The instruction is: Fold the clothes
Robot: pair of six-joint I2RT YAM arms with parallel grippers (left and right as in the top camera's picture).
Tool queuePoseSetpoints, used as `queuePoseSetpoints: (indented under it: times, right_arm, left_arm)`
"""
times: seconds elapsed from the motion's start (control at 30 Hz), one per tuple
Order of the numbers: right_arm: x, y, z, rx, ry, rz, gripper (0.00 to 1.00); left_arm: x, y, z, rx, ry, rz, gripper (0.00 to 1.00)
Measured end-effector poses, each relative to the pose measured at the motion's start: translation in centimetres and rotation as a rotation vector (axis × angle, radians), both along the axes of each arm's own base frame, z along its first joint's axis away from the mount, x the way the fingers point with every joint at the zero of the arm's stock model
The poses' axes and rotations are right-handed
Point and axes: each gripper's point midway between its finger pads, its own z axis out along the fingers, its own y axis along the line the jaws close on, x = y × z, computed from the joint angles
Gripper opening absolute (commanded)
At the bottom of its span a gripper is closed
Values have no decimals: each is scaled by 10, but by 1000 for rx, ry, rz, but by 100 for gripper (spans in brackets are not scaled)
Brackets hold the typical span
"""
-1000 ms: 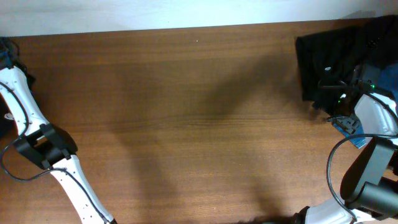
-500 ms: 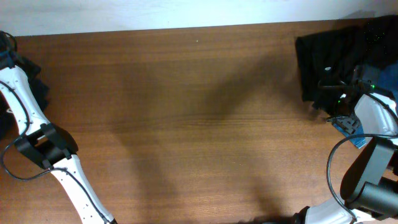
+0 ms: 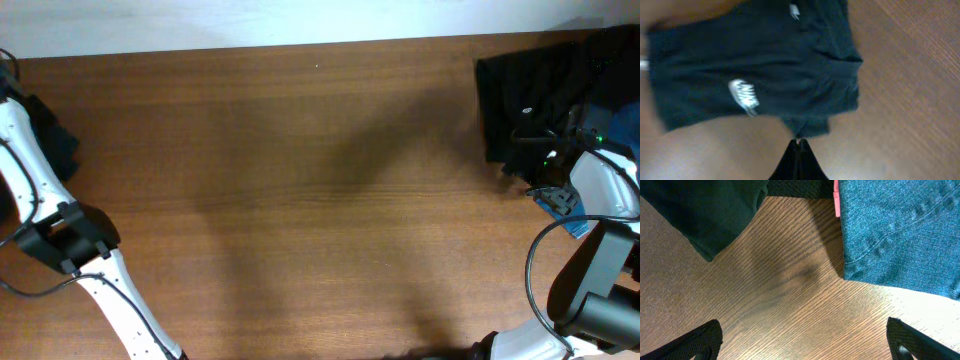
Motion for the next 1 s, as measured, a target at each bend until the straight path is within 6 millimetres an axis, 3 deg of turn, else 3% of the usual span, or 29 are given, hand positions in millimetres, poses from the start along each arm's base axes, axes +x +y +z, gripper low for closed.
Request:
queuePoseSetpoints:
  times: [0.13, 0.27, 0.43, 0.5, 0.63, 0.73, 0.83, 0.93, 1.0]
  right_arm:
    - [0, 0, 0, 1, 0, -1, 99]
    - [0, 0, 0, 0, 0, 0, 98]
    - [0, 0, 0, 0, 0, 0, 99]
    - [0, 0, 0, 0, -1, 0, 98]
    - [0, 0, 0, 1, 0, -1, 99]
    - [0, 0, 0, 0, 0, 0, 99]
    - [0, 0, 0, 0, 0, 0, 99]
    - [0, 0, 0, 1, 0, -1, 99]
    - [0, 0, 0, 0, 0, -1, 99]
  left_arm:
    - [-20, -3, 33, 33, 40, -51, 1]
    - [-31, -24, 45, -43, 63, -184, 1]
    - [-27, -52, 71, -123, -17, -337, 1]
    - [-27, -66, 101, -124, -87, -400, 0]
    - [-44, -106, 199, -50, -285, -518, 1]
    - [-76, -156, 287, 47, -467, -635, 1]
    - [-114, -212, 350, 121, -608, -759, 1]
    - [-134, -248, 365, 118, -637, -841, 0]
    - [-133, -264, 352, 78, -591, -876, 1]
